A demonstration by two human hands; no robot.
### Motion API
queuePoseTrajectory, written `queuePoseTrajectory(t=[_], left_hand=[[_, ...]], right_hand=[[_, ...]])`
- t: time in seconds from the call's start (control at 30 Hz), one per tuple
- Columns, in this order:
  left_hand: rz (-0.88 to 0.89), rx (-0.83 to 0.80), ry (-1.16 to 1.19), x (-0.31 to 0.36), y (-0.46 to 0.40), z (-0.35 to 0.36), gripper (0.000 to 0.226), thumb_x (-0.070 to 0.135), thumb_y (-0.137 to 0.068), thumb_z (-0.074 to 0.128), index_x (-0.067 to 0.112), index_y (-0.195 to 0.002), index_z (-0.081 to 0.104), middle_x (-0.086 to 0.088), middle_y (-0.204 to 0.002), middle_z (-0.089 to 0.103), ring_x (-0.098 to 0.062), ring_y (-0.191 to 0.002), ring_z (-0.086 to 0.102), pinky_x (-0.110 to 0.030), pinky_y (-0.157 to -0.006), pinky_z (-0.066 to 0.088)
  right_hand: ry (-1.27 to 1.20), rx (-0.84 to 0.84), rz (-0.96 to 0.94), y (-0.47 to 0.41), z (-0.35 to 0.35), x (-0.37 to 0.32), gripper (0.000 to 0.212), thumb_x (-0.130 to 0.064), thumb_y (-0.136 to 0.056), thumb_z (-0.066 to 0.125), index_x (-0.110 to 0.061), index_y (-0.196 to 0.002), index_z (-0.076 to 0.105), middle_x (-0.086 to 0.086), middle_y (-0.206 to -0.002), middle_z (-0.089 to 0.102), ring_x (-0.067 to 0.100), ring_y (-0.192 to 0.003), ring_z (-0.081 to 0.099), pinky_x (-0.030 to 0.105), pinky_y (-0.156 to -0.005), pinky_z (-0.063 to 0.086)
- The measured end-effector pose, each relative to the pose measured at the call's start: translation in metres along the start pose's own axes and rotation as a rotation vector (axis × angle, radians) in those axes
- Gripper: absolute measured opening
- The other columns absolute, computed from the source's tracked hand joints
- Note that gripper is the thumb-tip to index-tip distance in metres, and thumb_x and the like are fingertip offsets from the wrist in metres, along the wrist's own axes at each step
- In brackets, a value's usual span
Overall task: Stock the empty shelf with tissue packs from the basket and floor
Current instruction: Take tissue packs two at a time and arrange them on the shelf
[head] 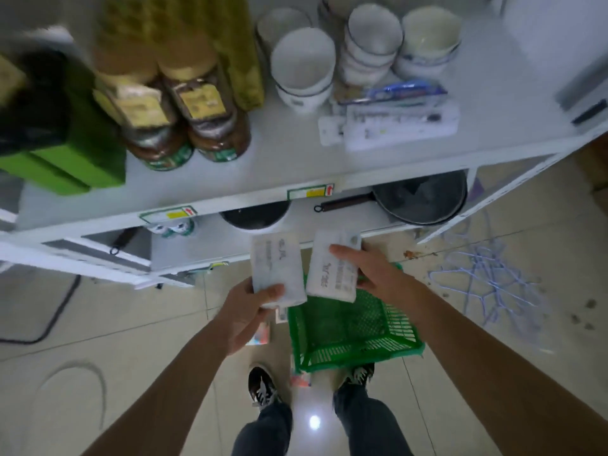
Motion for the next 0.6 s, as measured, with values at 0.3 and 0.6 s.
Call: queuePoseTrajectory(t=[0.3, 0.6], left_hand=[[0.294, -0.065, 0.095, 0.128, 0.107, 0.039, 0.048, 0.008, -0.072, 0.084, 0.000, -0.118, 0.072, -0.016, -0.123, 0.075, -0.029, -0.111, 0.074, -0.040, -0.090, 0.061], [0.502, -0.170, 0.113, 0.229, 0.206, 0.039, 0.064, 0.010, -0.072, 0.088, -0.006, -0.128, 0.064, -0.020, -0.128, 0.072, -0.034, -0.117, 0.070, -0.038, -0.089, 0.062]], right_hand=[[-0.054, 0.014, -0.191, 0.109, 0.065, -0.131, 0.050, -0.036, -0.082, 0.084, -0.009, -0.122, 0.071, 0.015, -0.105, 0.082, 0.030, -0.089, 0.081, 0.036, -0.066, 0.064], [-0.097, -0.115, -0.360, 0.198, 0.139, -0.245, 0.036, -0.030, -0.091, 0.075, -0.011, -0.121, 0.070, 0.016, -0.112, 0.079, 0.029, -0.091, 0.079, 0.040, -0.076, 0.064]])
Point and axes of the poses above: each hand's wrist, its own y-axis away from the middle knuckle, its own z-axis out of the palm, x = y × z, the point moved 2 cm from there along -y, towards the middle knuckle
